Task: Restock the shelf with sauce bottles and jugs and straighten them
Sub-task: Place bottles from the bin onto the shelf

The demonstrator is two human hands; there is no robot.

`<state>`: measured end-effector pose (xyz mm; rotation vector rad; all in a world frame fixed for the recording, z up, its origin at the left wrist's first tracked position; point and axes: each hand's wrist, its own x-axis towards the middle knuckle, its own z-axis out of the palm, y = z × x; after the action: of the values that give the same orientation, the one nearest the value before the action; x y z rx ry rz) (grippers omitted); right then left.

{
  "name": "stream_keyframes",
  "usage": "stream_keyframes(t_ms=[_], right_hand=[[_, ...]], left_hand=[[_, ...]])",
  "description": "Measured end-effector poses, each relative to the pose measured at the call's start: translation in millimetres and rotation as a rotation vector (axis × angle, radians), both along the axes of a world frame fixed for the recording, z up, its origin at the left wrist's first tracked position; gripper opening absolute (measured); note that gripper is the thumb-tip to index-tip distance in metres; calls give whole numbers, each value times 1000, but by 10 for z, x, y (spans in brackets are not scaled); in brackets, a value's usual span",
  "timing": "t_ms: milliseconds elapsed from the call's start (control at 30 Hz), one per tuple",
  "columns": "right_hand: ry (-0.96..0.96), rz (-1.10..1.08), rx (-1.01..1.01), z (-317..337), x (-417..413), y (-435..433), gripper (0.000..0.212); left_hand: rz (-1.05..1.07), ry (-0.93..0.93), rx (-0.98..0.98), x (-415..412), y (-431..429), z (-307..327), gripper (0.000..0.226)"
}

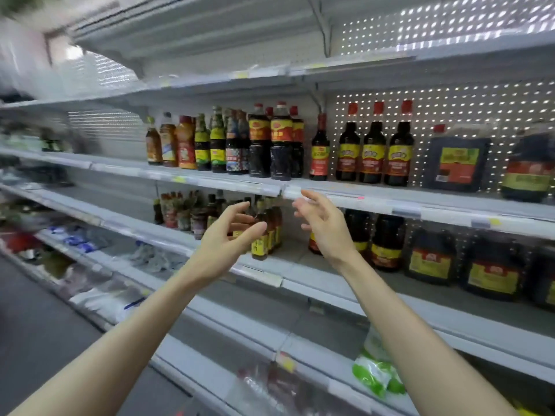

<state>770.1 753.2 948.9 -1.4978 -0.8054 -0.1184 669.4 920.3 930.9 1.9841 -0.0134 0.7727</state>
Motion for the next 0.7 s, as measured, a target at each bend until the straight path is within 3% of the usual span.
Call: stream_keyframes(t_ms=[233,333,467,700], right_hand=[[50,166,-49,-341,-190,1372,39],[62,199,-56,-492,-110,1883,39],[88,212,-82,-805,83,2591,37],[282,144,-116,-1574,722,3747,19]], left_hand=[[151,34,-84,-477,1219,-384,71],[199,66,-99,-467,1712,-540,60],[225,111,-72,-298,2410,-824,74],[187,264,-169,399,3598,-1441,64]])
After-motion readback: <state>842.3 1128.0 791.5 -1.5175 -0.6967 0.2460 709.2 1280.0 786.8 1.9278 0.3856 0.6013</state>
